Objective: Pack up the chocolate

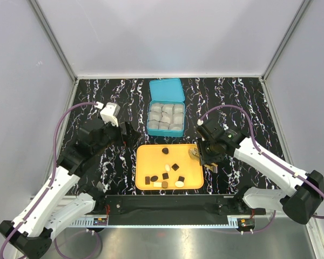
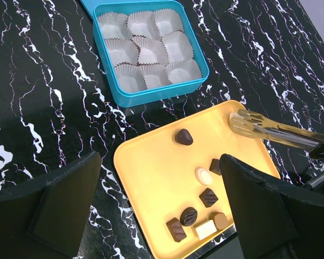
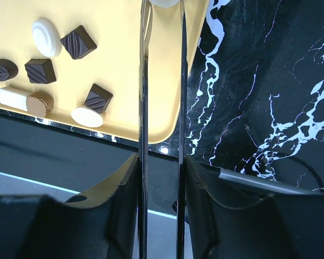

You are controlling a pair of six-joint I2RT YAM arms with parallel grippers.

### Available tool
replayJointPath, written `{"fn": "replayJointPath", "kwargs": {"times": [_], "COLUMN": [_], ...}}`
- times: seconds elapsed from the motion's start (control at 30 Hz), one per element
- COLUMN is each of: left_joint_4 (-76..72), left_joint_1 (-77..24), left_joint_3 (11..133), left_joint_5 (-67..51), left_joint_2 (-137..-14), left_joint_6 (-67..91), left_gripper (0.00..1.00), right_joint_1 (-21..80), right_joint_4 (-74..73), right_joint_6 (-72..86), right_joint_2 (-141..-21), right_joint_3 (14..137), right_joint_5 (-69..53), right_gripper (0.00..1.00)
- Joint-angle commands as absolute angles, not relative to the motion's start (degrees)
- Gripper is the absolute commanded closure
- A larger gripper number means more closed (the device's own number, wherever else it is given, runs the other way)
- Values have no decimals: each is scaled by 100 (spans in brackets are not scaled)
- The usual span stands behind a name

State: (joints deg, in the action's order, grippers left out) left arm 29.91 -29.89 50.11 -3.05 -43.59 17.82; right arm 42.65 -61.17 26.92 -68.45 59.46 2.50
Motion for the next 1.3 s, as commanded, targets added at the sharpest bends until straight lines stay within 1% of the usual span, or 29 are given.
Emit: {"fn": "replayJointPath", "kwargs": {"times": [0.0,0.23,0.47,0.73,0.9,1.0,1.27], "left_joint_4": [2716,2733,2742,2742,2742,2760,2742], "left_joint_1": [-2971,-2971,-2971,-2971,-2971,-2971,-2971], "left_joint_3": [5027,5027,5027,5027,5019,5018,5019], "left_joint_5": [-308,-290,-264,-255,-211,-211,-264], "left_joint_2": [-4298,-4272,-4228,-4228,-4184,-4192,-4201], "left_joint_6": [1705,1696,1696,1696,1696,1696,1696], "left_gripper": [1,1,1,1,1,1,1], "right_joint_1": [4342,4342,4333,4316,4228,4114,3788], "right_joint_4": [-6117,-6319,-6276,-5565,-5484,-5327,-4896], "right_joint_6": [2725,2655,2303,1776,1460,1389,1310], "right_joint_2": [-6794,-6802,-7303,-8603,-9623,-9940,-10169], "right_joint_3": [6362,7153,7997,8885,9482,9606,9650], "right_joint_5": [378,308,956,1511,2056,2171,1995], "right_gripper": [60,64,65,65,65,66,65]}}
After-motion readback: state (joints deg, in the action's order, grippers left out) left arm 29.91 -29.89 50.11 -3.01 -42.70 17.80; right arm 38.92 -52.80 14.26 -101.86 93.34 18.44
